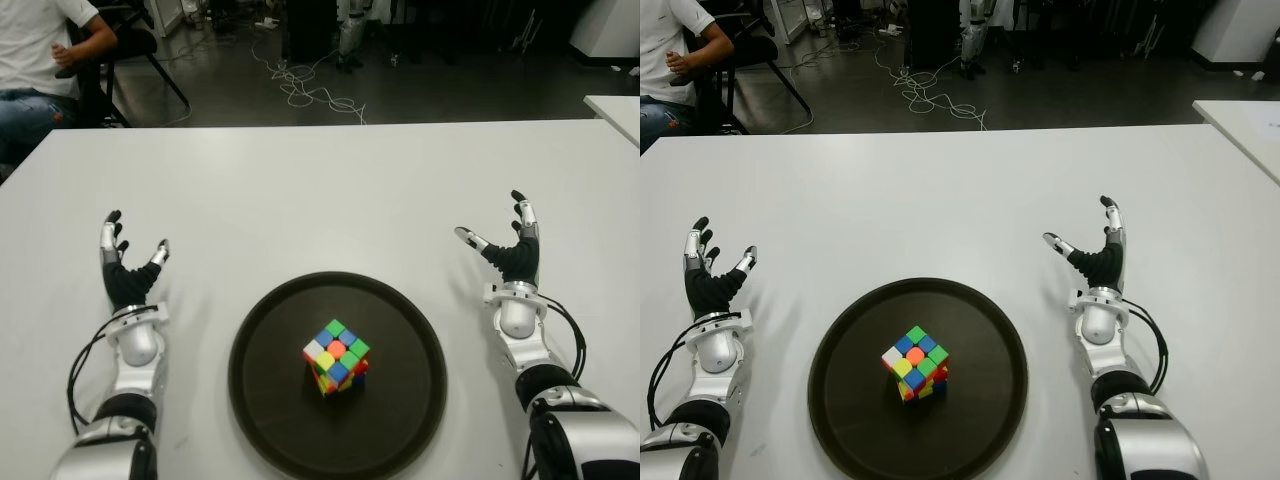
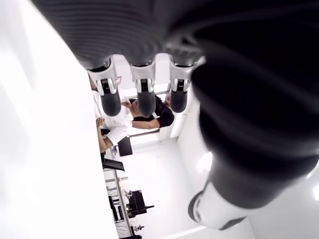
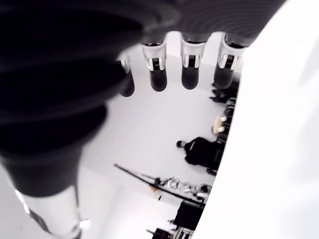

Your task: Pick up the Rubik's Cube and put it in the plate

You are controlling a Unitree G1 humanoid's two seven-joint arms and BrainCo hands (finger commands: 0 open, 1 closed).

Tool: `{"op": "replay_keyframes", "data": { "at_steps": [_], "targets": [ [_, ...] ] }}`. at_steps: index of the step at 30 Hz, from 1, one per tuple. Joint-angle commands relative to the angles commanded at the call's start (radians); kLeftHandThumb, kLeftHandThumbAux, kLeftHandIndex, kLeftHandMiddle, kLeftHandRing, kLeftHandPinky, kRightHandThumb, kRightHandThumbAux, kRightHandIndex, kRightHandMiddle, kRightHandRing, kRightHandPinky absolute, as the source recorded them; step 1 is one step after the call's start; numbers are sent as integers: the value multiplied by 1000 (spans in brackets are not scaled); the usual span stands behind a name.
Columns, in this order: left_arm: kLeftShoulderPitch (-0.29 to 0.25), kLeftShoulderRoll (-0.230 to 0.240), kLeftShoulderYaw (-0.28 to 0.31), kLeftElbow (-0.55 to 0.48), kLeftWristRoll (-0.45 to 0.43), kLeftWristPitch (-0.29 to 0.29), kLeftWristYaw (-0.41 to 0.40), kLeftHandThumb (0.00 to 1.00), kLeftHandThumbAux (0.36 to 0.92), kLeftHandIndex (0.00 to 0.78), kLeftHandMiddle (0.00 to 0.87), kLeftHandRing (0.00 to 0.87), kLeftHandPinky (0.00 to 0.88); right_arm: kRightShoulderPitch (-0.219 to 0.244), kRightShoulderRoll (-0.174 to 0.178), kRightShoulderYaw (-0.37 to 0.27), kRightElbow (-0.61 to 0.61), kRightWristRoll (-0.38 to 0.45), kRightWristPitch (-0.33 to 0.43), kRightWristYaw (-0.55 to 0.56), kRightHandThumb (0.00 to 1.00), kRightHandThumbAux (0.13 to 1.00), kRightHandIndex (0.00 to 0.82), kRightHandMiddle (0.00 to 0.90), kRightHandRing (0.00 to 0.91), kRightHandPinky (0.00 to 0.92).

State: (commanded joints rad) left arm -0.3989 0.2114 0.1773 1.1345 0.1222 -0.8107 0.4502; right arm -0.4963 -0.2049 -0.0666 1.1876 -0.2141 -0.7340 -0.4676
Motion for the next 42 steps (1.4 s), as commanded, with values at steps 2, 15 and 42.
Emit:
{"op": "replay_keyframes", "data": {
  "at_steps": [2,15,42],
  "targets": [
    [-1,0,0,2,-3,-2,-1,0,846,57,39,29,34,-3,0,-2,9,4,-6,5,0,766,57,41,19,2],
    [-4,-1,-4,15,-5,-6,3,0,838,56,29,21,33,-6,-9,-4,37,6,-42,6,0,772,50,22,1,0],
    [-19,14,-12,54,9,-9,16,0,875,60,48,44,51,-16,-4,4,57,-10,-62,-45,0,820,92,63,51,43]
  ]
}}
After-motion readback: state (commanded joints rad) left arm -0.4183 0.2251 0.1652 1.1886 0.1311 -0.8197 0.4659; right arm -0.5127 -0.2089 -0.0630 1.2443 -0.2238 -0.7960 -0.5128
